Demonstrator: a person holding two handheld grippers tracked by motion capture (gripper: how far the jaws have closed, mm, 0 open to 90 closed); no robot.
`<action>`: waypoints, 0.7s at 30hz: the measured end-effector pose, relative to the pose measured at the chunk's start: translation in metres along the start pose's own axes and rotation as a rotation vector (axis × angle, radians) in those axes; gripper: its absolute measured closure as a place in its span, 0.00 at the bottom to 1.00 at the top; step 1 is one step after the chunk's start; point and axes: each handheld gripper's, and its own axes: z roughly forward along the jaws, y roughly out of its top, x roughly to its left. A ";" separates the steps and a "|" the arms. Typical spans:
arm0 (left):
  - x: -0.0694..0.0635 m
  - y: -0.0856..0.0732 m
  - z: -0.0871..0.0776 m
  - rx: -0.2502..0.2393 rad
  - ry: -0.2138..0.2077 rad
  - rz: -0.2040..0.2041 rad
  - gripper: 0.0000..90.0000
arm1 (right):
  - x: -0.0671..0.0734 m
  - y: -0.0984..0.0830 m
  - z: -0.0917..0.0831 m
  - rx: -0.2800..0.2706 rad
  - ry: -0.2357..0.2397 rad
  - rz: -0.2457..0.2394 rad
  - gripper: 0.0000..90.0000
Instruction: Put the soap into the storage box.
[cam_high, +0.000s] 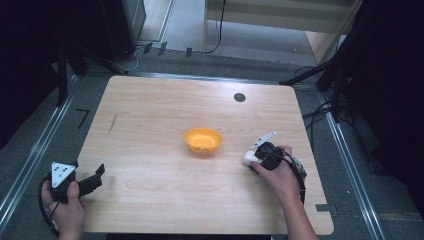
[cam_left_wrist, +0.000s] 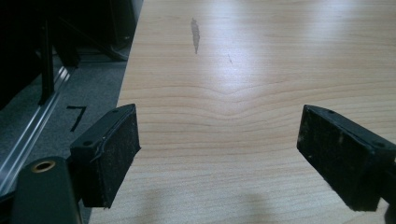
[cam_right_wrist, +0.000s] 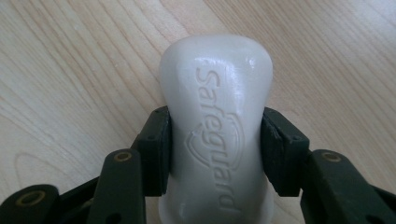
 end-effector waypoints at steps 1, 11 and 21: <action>0.000 0.000 0.000 0.000 0.001 0.000 0.15 | 0.001 0.000 0.000 0.002 -0.002 -0.003 0.56; 0.000 0.000 0.000 -0.003 0.001 -0.002 0.15 | -0.006 0.008 -0.014 -0.061 0.038 -0.009 0.57; 0.000 0.000 0.000 -0.005 0.000 -0.007 0.15 | -0.004 0.031 -0.025 -0.062 0.033 -0.064 0.57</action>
